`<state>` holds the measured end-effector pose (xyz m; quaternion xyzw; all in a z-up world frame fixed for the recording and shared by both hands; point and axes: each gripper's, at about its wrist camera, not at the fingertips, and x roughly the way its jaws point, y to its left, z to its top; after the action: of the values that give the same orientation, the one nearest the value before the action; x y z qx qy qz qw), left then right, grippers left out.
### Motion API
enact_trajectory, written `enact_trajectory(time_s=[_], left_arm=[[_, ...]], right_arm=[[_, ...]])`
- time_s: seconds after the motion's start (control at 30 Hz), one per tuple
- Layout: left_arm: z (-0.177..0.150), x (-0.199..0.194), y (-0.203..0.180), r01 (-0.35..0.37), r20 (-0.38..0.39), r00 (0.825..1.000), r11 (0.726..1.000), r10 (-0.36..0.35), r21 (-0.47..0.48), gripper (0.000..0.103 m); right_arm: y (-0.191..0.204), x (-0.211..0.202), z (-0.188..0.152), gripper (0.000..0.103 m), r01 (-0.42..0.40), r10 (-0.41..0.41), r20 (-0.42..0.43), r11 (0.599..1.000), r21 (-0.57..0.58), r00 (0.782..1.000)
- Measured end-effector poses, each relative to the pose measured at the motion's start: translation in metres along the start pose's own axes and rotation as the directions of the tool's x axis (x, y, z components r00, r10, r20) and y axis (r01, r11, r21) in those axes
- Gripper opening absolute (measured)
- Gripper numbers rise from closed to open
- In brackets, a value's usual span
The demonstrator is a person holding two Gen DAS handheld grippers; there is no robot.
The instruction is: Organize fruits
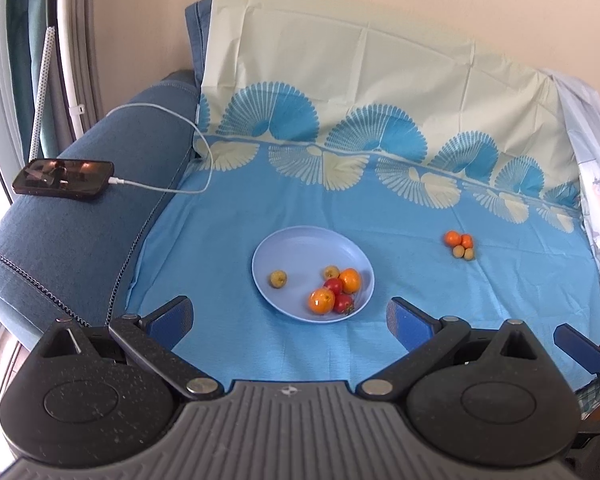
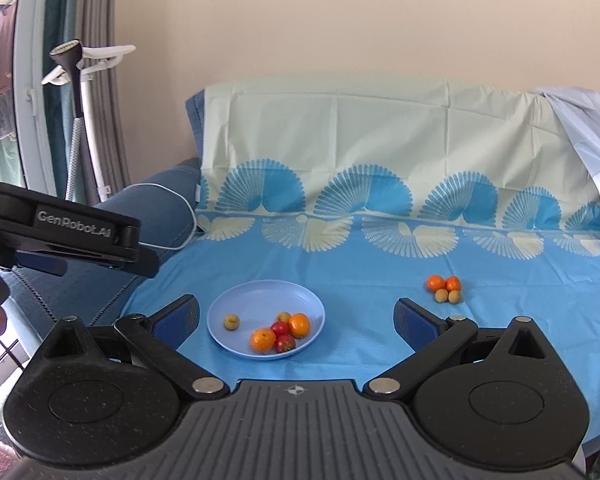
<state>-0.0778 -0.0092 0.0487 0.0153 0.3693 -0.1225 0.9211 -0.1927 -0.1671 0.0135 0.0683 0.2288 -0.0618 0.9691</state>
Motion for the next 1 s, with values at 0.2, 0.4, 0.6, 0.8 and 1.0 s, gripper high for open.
enact_trajectory(time_s=[0.2,0.4,0.6,0.8,1.0], left_arm=[[0.008,0.025,-0.008,-0.014,-0.05,0.999,1.0,0.014,0.0,0.103],[0.018,0.055,-0.024,-0.016,-0.1,0.995,1.0,0.018,0.016,0.103],[0.032,0.1,-0.05,-0.001,-0.177,0.984,1.0,0.005,0.025,0.103],[0.049,0.15,-0.077,-0.031,-0.214,0.976,0.999,0.037,0.032,0.103],[0.059,0.192,-0.082,-0.098,-0.265,0.959,0.995,0.103,0.034,0.103]], right_arm=[[-0.011,0.021,-0.004,0.102,0.0,0.001,-0.041,1.0,0.028,0.999],[-0.041,0.046,-0.004,0.102,0.072,-0.069,-0.045,0.995,0.069,0.997],[-0.096,0.085,-0.011,0.102,0.199,-0.188,-0.093,0.972,0.126,0.978],[-0.171,0.151,-0.022,0.102,0.365,-0.347,-0.137,0.921,0.135,0.928],[-0.239,0.24,-0.039,0.102,0.437,-0.41,-0.196,0.891,0.124,0.891]])
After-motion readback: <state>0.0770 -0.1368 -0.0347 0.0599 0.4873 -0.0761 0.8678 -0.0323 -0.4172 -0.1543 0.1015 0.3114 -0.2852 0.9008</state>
